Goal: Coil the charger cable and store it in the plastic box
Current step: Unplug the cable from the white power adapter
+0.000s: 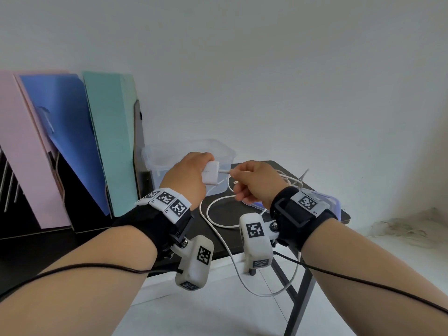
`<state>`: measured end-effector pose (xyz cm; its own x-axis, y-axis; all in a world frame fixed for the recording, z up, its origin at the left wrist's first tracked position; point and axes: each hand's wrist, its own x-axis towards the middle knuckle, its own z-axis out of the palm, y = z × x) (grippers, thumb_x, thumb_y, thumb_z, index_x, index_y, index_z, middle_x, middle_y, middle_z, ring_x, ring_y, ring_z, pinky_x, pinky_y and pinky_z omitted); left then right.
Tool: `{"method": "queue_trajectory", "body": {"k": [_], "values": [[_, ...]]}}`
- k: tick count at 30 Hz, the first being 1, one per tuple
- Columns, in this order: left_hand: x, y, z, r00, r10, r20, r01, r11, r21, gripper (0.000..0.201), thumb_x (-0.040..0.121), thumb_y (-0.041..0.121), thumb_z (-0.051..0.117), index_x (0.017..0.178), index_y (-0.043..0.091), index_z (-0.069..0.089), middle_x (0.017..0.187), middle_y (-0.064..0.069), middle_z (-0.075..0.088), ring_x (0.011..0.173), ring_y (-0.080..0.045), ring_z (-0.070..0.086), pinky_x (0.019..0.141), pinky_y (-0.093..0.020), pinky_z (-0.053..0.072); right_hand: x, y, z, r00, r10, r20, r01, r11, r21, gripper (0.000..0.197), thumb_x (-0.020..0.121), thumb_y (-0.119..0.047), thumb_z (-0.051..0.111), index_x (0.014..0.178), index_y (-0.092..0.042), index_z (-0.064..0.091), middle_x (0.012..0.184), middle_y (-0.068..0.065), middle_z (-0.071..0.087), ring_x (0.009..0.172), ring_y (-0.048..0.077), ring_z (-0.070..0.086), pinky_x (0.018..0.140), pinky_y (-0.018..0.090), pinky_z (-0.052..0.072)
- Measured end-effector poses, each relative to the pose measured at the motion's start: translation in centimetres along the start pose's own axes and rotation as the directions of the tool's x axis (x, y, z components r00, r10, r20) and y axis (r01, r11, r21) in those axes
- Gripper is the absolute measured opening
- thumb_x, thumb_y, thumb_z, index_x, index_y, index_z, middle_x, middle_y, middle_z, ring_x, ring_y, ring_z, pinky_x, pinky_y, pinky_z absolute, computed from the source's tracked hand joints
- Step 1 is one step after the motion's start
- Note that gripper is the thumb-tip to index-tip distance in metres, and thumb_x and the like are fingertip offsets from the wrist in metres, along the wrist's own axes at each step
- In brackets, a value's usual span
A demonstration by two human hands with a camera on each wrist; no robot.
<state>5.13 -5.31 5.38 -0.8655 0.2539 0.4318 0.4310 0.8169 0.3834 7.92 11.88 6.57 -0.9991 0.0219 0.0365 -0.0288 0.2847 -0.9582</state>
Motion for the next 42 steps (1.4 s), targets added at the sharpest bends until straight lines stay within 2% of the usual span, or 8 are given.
{"method": "queue_trajectory", "body": {"k": [7,11,20,24,26,31,38,42], "values": [[-0.6,-1.2,-0.2,0.999,-0.024,-0.027,0.026,0.998,0.059,0.063,0.072,-0.008,0.051,0.125,0.027,0.051,0.139,-0.003,0.038,0.126,-0.028,0.039,0.102,-0.041,0.039,-1.0,-1.5,-1.6,0.968,0.244,0.060,-0.201,0.896,-0.395,0.035,0.094,-0.035,0.047,0.110,-0.006,0.059,0.057,0.007,0.061,0.045,0.018,0.050,0.046,0.021,0.040],[-0.9,-0.4,0.0,0.998,0.035,-0.052,-0.027,0.990,0.141,0.067,0.075,-0.005,0.050,0.130,0.032,0.048,0.140,-0.002,0.038,0.125,-0.028,0.037,0.101,-0.039,0.035,-1.0,-2.5,-1.2,0.998,-0.040,0.046,0.061,0.667,-0.743,0.033,0.090,-0.029,0.051,0.095,0.001,0.066,0.078,0.013,0.063,0.064,0.021,0.054,0.060,0.028,0.042],[-0.9,0.5,-0.3,0.998,0.063,-0.008,-0.062,0.994,0.090,0.065,0.080,-0.003,0.052,0.136,0.030,0.046,0.148,-0.001,0.032,0.132,-0.027,0.033,0.106,-0.036,0.034,0.4,-0.3,0.2,0.980,-0.105,0.167,0.176,0.848,-0.500,0.025,0.090,-0.025,0.052,0.076,-0.011,0.067,0.072,0.003,0.063,0.070,0.018,0.052,0.073,0.031,0.043],[-0.6,1.2,0.1,0.983,-0.177,-0.053,0.171,0.981,-0.093,0.092,0.080,-0.001,0.056,0.150,0.032,0.007,0.158,-0.007,0.006,0.137,-0.030,0.033,0.106,-0.038,0.036,0.6,0.7,0.4,0.983,-0.170,0.061,0.181,0.914,-0.363,0.020,0.089,-0.021,0.055,0.070,-0.015,0.060,0.059,-0.006,0.055,0.059,0.012,0.047,0.064,0.025,0.041],[-0.3,1.8,0.5,0.915,-0.399,0.060,0.399,0.871,-0.286,0.095,0.081,0.006,0.058,0.151,0.024,-0.004,0.149,-0.016,0.026,0.122,-0.034,0.049,0.093,-0.038,0.046,0.8,1.2,0.8,0.981,-0.195,-0.015,0.183,0.942,-0.281,0.023,0.089,-0.022,0.057,0.067,-0.020,0.057,0.057,-0.008,0.054,0.052,0.008,0.044,0.058,0.021,0.038],[-0.1,2.5,0.6,0.792,-0.502,0.348,0.504,0.215,-0.837,0.021,0.081,0.000,0.050,0.101,0.001,0.058,0.084,-0.012,0.061,0.078,-0.022,0.063,0.075,-0.035,0.055,1.0,1.9,1.8,0.971,-0.194,-0.140,0.179,0.977,-0.115,0.026,0.090,-0.020,0.056,0.064,-0.018,0.056,0.053,-0.008,0.051,0.042,0.005,0.037,0.045,0.019,0.030],[-0.2,2.6,-0.1,0.842,-0.363,0.399,0.484,0.182,-0.856,0.016,0.090,0.032,0.059,0.090,0.016,0.062,0.096,-0.009,0.065,0.093,-0.022,0.065,0.086,-0.037,0.051,1.1,1.8,2.9,0.957,-0.223,-0.185,0.244,0.964,0.103,0.018,0.090,-0.018,0.056,0.072,-0.020,0.058,0.062,-0.003,0.055,0.054,0.011,0.043,0.055,0.023,0.038],[-0.4,2.7,-0.2,0.875,-0.316,0.366,0.409,0.081,-0.909,0.017,0.093,0.031,0.056,0.096,0.015,0.059,0.091,-0.006,0.067,0.079,-0.018,0.068,0.070,-0.032,0.052,1.0,2.0,3.4,0.958,-0.281,-0.048,0.285,0.953,0.102,0.011,0.089,-0.014,0.059,0.083,-0.022,0.063,0.067,-0.002,0.058,0.060,0.011,0.049,0.065,0.026,0.045]]}}
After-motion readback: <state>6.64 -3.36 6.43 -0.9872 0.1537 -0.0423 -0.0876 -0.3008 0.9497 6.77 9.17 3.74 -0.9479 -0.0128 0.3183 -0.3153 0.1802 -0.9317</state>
